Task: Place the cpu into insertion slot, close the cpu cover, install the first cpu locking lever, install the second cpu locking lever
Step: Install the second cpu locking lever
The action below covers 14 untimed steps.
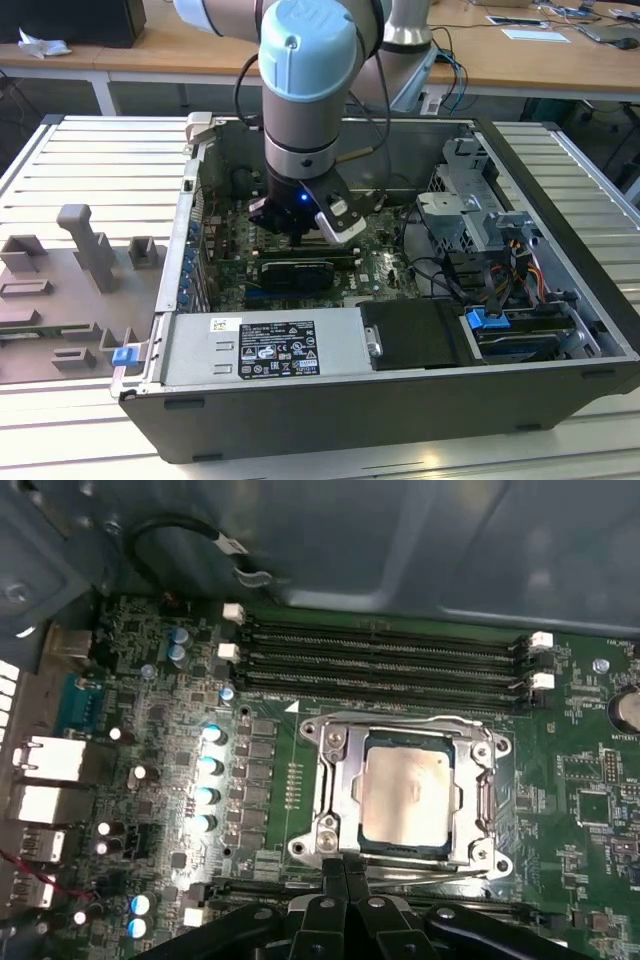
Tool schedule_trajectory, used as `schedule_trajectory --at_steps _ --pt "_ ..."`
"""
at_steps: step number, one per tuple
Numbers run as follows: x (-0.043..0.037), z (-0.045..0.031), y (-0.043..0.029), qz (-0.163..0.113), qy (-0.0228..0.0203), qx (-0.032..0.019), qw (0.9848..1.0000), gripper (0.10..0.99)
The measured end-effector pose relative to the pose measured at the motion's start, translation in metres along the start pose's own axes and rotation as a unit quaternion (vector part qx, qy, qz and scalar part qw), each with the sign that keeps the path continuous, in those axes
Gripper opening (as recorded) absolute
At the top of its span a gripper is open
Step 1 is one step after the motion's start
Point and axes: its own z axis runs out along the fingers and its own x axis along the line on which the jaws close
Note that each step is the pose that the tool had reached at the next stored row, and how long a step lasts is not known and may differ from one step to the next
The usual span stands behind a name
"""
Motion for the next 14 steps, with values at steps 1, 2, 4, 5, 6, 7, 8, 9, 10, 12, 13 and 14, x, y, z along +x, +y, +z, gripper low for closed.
schedule_trajectory --at_steps 1,2,4,5,6,7,8,9,10,12,13,14 --pt "0.0013 0.0 -0.0019 0.0 -0.0005 -0.0043 1.0 0.106" --pt "0.0028 0.0001 -0.0039 0.0 -0.001 -0.0082 1.0 0.106" --pt "0.0052 0.0006 -0.006 0.0 -0.0017 -0.0139 0.9999 0.106" --pt "0.0066 0.0011 -0.0064 0.0 -0.002 -0.0166 0.9999 0.106" --pt "0.0092 0.0019 -0.0067 0.0 -0.0025 -0.0203 0.9998 0.106" --pt "0.0106 0.0027 -0.0069 0.0 -0.0028 -0.0224 0.9997 0.106" --pt "0.0118 0.0033 -0.0069 0.0 -0.003 -0.0243 0.9997 0.106" --pt "0.0138 0.0051 -0.0071 0.0 -0.0035 -0.0281 0.9996 0.106" --pt "0.0144 0.0062 -0.0073 0.0 -0.0037 -0.0298 0.9996 0.106" --pt "0.0148 0.0103 -0.0083 0.0 -0.0039 -0.032 0.9995 0.106" --pt "0.0151 0.0134 -0.0091 0.0 -0.004 -0.0334 0.9994 0.106" --pt "0.0156 0.0146 -0.0093 0.0 -0.0041 -0.0354 0.9994 0.106"
